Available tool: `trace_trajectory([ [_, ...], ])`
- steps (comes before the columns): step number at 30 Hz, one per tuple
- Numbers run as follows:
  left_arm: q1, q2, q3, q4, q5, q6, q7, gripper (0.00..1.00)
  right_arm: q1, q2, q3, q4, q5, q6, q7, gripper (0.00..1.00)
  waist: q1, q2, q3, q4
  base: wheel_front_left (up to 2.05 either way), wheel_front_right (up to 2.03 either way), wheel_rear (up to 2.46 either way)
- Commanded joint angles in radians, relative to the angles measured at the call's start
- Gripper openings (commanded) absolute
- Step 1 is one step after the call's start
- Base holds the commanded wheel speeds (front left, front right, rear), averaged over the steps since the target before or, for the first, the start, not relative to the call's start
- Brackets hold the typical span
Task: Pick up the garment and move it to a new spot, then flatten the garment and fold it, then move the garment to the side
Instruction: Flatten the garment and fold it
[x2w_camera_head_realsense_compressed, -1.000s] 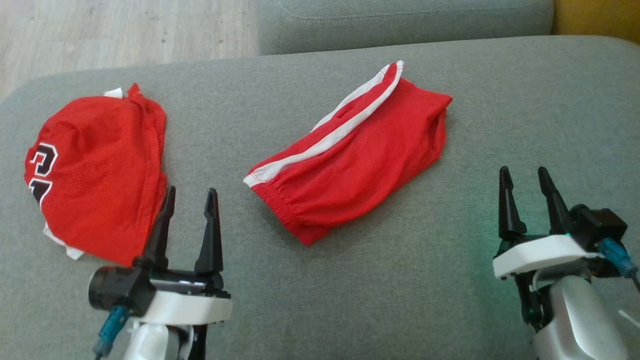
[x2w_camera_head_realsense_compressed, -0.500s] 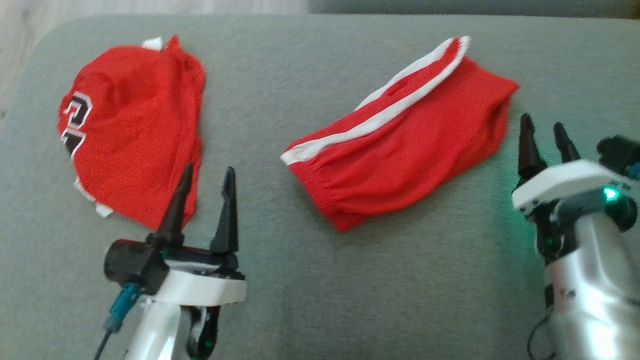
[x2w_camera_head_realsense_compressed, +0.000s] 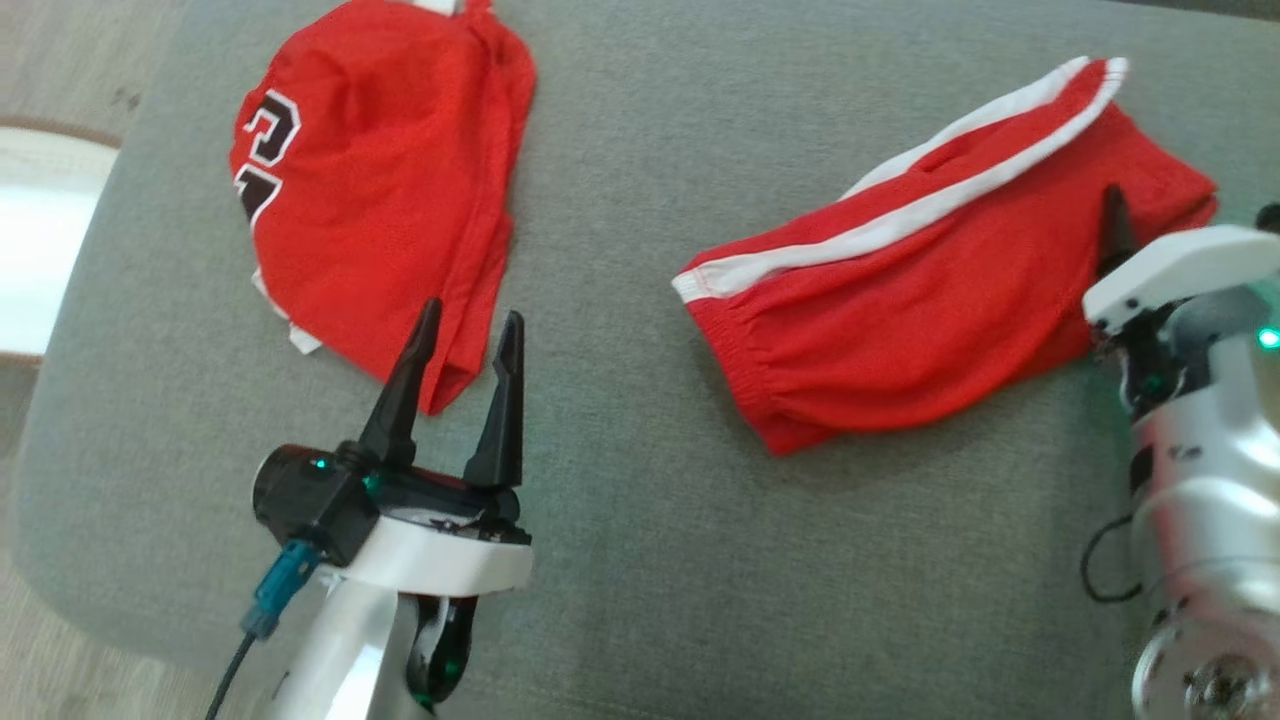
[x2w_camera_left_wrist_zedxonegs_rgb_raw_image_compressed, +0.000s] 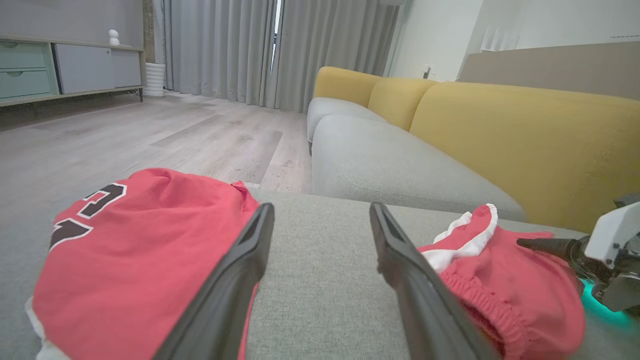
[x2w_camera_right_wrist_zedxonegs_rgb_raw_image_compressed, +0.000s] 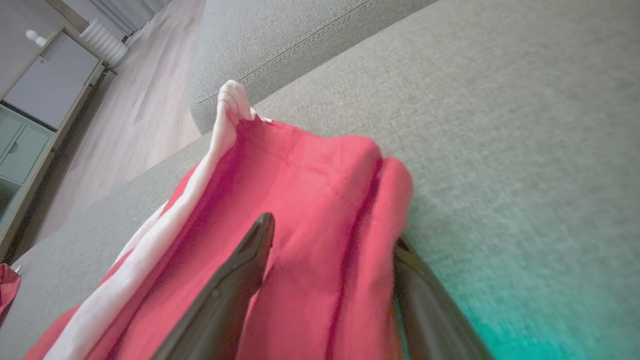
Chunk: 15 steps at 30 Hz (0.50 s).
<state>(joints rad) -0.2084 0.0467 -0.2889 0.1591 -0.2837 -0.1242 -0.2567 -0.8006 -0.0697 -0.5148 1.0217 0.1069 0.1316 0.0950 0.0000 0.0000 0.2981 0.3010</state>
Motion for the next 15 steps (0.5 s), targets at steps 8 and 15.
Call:
trace_trajectory([
  [8, -0.039, 0.004, 0.023, -0.028, -0.022, -0.003, -0.005, 1.0, -0.065, 0.019, -0.134, 0.072, -0.192, -0.001, 0.055, 1.0, 0.0, 0.0, 0.026, 0.027, 0.0, 0.0, 0.0],
  [15, -0.049, 0.004, 0.02, -0.027, -0.028, 0.0, -0.005, 1.0, -0.118, 0.019, -0.15, 0.132, -0.224, -0.001, -0.019, 0.0, 0.0, 0.0, 0.025, 0.014, 0.0, 0.0, 0.0],
])
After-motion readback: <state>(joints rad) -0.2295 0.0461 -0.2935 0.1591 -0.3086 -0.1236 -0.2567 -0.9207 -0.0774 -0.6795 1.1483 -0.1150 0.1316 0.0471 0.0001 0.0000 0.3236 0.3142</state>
